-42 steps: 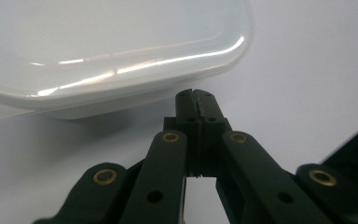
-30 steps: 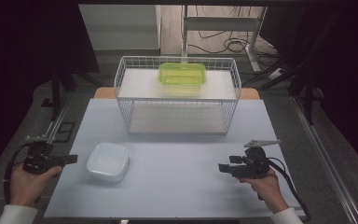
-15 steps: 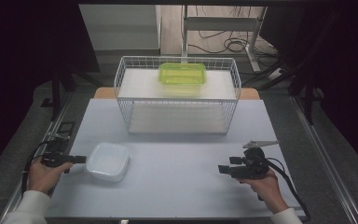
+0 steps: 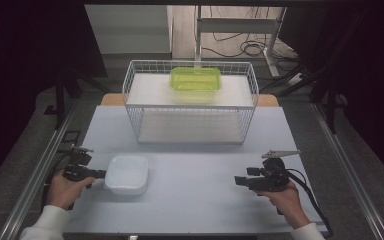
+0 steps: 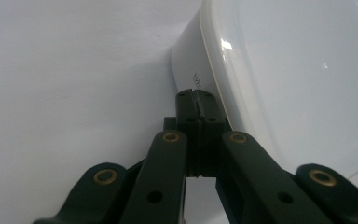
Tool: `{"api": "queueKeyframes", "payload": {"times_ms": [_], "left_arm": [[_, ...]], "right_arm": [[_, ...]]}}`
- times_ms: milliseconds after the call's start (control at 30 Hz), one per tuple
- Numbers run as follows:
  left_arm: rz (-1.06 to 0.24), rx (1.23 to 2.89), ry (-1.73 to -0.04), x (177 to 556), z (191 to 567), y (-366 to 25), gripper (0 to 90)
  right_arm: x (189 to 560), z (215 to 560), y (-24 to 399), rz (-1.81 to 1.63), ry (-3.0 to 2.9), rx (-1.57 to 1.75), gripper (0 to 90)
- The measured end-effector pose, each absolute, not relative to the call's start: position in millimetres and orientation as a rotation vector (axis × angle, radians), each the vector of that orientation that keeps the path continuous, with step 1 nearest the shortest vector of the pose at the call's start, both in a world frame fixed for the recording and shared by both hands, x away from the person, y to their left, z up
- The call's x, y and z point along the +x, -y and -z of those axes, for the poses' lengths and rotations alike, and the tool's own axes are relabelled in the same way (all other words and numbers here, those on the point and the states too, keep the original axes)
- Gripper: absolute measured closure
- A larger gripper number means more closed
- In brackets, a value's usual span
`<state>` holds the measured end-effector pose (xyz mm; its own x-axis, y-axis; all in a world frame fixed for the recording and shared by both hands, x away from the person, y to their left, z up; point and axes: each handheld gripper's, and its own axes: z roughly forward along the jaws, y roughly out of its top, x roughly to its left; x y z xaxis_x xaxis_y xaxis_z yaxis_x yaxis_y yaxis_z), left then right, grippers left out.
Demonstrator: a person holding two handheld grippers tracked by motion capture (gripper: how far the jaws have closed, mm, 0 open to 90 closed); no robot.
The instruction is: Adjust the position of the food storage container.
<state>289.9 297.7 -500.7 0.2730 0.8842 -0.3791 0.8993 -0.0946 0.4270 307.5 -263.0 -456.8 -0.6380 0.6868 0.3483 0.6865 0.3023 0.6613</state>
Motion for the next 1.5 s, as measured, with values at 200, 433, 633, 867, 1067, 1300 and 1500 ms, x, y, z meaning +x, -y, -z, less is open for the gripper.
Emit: {"api": "queueKeyframes", "payload": {"times_ms": [200,433,633,867,1067,1300,1500], "left_arm": [[0.073,1.979,-1.545,291.0,498.5,-275.5,89.9],[0.1,1.979,-1.526,293.5,500.9,-261.7,89.9],[0.136,1.975,-1.489,296.7,499.8,-247.3,89.9],[0.165,1.978,-1.456,303.2,502.3,-225.0,89.9],[0.192,1.974,-1.429,306.3,503.0,-204.4,89.9],[0.258,1.971,-1.384,309.3,506.6,-181.3,89.9],[0.31,1.973,-1.343,310.5,509.1,-156.9,89.9]], "right_arm": [[307.4,456.6,263.1,-1.285,-2.536,1.338,26.7],[307.3,456.7,262.9,-1.283,-2.538,1.338,26.7],[307.7,457.2,262.6,-1.28,-2.54,1.336,26.7],[307.8,457.5,262.5,-1.272,-2.545,1.334,26.6],[307.8,457.7,262.4,-1.26,-2.55,1.336,26.7],[308.1,458.1,262.3,-1.255,-2.551,1.335,26.4],[308.2,457.9,262.8,-1.245,-2.55,1.332,26.2]]}}
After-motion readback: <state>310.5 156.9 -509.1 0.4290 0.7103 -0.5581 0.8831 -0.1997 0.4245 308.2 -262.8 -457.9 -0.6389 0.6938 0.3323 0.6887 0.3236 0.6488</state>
